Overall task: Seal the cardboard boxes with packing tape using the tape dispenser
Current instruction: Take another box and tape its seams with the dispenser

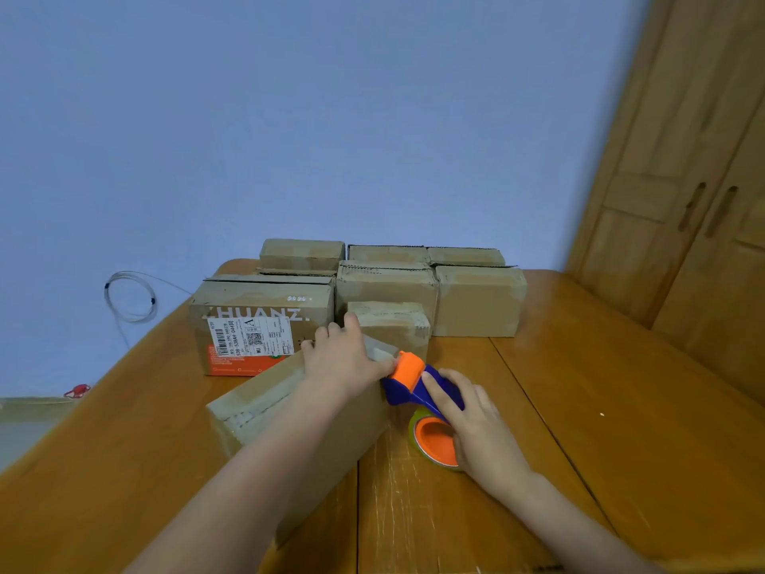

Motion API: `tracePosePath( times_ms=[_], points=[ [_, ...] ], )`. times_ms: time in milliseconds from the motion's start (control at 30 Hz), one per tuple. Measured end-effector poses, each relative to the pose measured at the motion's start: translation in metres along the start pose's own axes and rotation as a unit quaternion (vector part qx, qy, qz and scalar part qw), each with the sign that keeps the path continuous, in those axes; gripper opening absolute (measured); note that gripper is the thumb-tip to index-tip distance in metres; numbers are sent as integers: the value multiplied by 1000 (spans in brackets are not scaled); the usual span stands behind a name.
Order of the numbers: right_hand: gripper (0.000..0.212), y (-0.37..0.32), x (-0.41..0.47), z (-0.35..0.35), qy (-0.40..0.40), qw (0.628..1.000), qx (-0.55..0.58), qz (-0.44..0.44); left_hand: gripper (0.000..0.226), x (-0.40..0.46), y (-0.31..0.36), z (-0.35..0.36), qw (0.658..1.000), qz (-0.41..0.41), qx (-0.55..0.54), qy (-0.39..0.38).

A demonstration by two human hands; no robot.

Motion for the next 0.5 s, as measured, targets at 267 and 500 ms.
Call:
tracePosePath(
  times_ms=[267,500],
  points=[
    [115,-6,-2,-4,-3,1000,-4,14,89,3,0,1,1000,-6,18,4],
    [121,-13,-3,-7,-33,997,-47,42,78,2,3,1,1000,-2,31,0]
  ],
)
Point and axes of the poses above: each hand's wrist, its own x-axis towards the middle knuckle, its own z-axis out of the palm, y = z × x, the point moved 4 cm from there along x, towards the middle knuckle, and after that the axes turned 1 degree about y, right-handed, at the moved point
